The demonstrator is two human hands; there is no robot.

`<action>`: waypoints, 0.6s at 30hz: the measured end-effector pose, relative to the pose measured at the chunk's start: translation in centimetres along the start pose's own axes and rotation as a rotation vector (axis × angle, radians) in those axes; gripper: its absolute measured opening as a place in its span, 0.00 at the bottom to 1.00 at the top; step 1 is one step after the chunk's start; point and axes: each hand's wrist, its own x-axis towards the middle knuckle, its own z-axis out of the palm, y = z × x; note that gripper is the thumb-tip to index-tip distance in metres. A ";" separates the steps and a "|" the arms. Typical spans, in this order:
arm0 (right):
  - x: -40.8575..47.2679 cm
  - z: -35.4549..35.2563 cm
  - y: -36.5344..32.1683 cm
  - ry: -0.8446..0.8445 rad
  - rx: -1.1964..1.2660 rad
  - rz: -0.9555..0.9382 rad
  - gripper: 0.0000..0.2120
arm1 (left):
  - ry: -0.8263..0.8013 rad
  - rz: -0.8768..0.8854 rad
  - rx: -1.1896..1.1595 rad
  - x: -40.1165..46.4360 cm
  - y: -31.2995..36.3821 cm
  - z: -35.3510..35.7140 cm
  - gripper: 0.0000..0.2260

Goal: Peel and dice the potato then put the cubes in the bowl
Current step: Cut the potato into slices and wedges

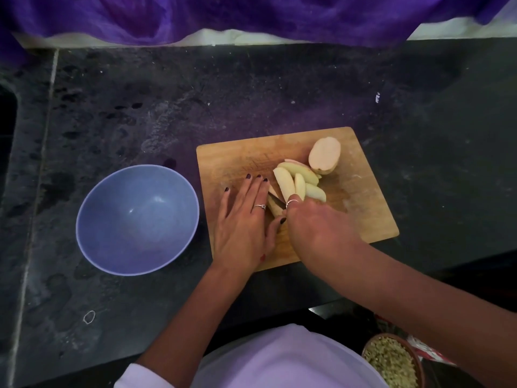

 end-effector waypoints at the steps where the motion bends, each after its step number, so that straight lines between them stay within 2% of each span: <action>1: 0.2 0.1 -0.2 -0.025 0.019 0.014 0.18 | -0.010 -0.003 0.001 0.0 0.0 0.0 0.30; 4: 0.4 0.6 -0.6 -0.068 0.069 0.049 0.18 | -0.027 -0.010 0.008 0.1 0.1 0.2 0.29; 10: 0.0 0.4 0.1 -0.022 0.071 0.009 0.16 | -0.042 0.030 0.026 0.2 0.0 -0.6 0.31; 18: -0.6 0.1 0.5 -0.056 0.061 0.046 0.17 | -0.110 0.047 0.052 0.5 0.2 -1.5 0.30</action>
